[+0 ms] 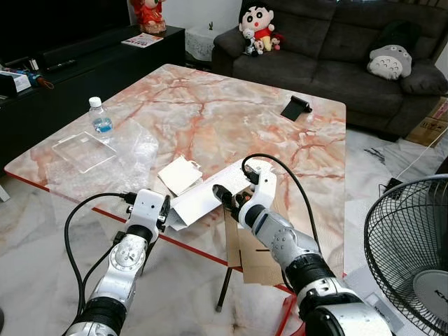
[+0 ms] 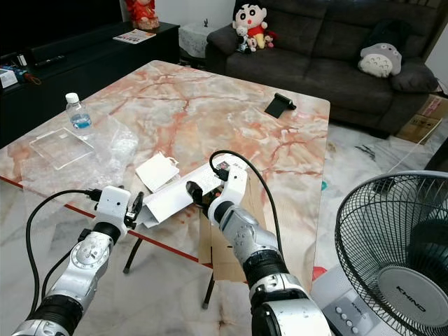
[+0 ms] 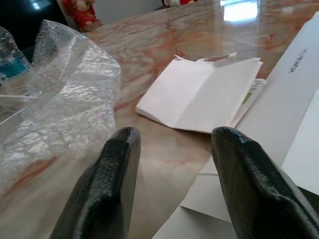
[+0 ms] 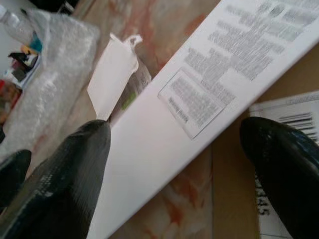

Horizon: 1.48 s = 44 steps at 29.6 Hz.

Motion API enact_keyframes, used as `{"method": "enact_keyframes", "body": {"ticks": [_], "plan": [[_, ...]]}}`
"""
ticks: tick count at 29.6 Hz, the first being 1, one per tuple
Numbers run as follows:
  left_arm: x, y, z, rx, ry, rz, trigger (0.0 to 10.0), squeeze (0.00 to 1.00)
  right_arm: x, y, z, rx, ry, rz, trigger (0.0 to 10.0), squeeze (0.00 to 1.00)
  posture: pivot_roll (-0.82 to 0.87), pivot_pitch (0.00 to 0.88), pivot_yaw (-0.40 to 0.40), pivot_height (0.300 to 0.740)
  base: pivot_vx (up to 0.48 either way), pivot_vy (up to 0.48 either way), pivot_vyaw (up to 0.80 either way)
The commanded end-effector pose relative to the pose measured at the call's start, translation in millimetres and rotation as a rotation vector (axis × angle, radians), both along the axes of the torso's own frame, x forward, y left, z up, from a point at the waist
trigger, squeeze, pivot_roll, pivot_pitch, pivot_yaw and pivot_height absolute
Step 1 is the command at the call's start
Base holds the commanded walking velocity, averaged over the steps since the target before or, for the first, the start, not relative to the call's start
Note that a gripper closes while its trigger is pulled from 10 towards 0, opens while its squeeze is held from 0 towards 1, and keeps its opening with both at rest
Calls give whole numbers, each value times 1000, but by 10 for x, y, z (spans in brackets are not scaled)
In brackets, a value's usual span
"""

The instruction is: Picking trash to rubbish bin

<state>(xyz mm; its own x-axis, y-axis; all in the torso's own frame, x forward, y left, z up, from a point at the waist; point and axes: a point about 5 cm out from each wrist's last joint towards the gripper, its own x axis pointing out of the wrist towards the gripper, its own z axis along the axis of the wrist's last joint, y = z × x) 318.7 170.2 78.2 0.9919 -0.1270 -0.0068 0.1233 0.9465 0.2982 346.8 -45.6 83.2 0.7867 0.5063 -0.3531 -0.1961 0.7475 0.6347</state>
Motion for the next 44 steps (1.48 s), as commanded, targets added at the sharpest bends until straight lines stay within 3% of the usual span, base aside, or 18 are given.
{"method": "enact_keyframes", "body": {"ticks": [1, 14, 15, 44], "plan": [[34, -61, 25, -11, -3, -25, 10000, 0, -37, 558, 253, 69, -49, 117, 10000, 0, -4, 0, -105, 740, 0, 0, 0], [29, -136, 19, -23, -1, -46, 10000, 0, -31, 577, 202, 78, -46, 103, 9725, 0, 2, 0, -116, 740, 0, 0, 0], [29, -136, 19, -23, -1, -46, 10000, 0, -31, 579, 203, 79, -47, 104, 0, 0, 2, 0, -116, 740, 0, 0, 0], [29, -200, 11, -32, 8, -71, 10000, 0, 5, 570, 251, 142, -50, 90, 0, 0, -5, 0, -118, 740, 0, 0, 0]]}}
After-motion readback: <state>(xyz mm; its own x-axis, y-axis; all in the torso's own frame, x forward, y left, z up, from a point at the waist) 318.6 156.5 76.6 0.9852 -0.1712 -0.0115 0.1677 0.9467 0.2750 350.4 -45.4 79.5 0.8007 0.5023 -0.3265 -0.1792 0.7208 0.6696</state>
